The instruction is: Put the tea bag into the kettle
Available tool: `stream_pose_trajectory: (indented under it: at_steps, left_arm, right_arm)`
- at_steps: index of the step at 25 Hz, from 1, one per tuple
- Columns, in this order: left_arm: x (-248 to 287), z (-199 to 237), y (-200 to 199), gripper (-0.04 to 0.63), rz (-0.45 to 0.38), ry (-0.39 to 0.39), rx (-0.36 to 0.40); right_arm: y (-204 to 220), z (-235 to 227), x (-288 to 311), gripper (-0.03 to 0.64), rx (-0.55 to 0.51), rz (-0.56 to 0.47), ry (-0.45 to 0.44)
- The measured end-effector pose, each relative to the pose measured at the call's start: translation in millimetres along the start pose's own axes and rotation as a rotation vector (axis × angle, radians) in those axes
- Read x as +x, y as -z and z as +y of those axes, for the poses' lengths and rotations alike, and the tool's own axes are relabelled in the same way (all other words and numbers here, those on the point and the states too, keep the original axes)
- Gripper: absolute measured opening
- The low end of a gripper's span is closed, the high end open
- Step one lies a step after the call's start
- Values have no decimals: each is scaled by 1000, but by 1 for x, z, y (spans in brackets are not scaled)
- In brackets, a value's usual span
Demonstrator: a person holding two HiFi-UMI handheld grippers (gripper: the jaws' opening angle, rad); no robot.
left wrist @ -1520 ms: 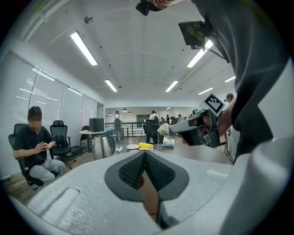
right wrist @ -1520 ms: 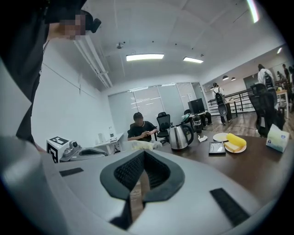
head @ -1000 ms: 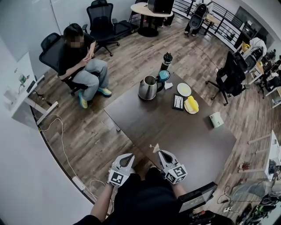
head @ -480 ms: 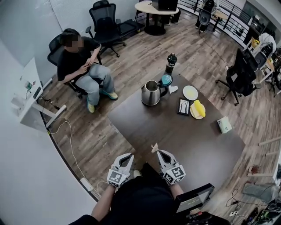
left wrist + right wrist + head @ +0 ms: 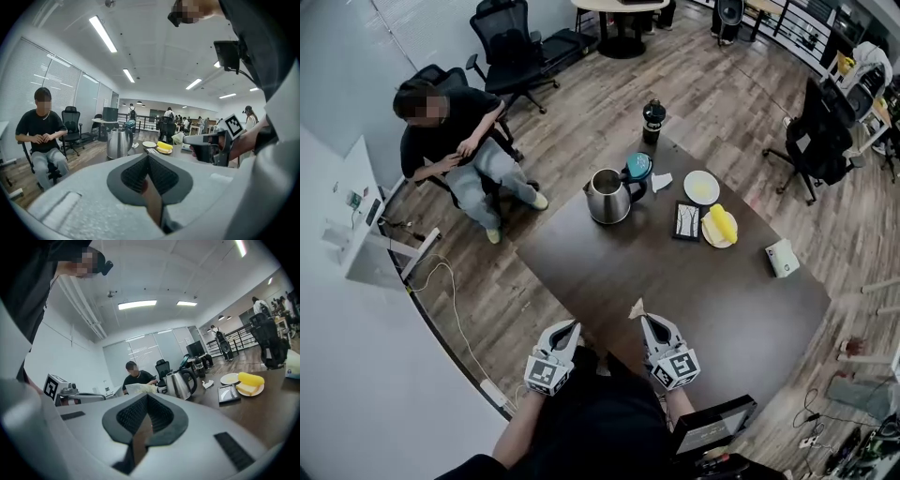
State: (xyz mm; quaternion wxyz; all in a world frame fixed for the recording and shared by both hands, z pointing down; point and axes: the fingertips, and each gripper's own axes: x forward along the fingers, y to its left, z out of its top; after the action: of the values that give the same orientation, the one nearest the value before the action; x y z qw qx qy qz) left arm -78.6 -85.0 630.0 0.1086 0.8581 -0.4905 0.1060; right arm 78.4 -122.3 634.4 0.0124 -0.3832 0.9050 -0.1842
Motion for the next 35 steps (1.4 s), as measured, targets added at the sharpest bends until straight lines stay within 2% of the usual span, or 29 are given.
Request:
stream_pose_trajectory:
  at_steps: [7, 13, 16, 25, 35]
  left_arm:
    - [43, 11, -11, 2, -9, 126, 17]
    - [56, 37, -34, 2, -29, 306, 90]
    - [60, 59, -41, 2, -38, 355, 98]
    - [64, 118, -49, 2, -79, 375, 92]
    - [62, 170, -49, 2, -115, 332, 123]
  right_arm:
    - [-4, -18, 14, 5, -1, 2, 98]
    - [-10, -7, 47, 6, 36, -9, 187]
    - [-12, 2, 66, 6, 26, -5, 212]
    - [-15, 13, 112, 6, 24, -14, 264]
    - [-8, 11, 155, 6, 13, -8, 277]
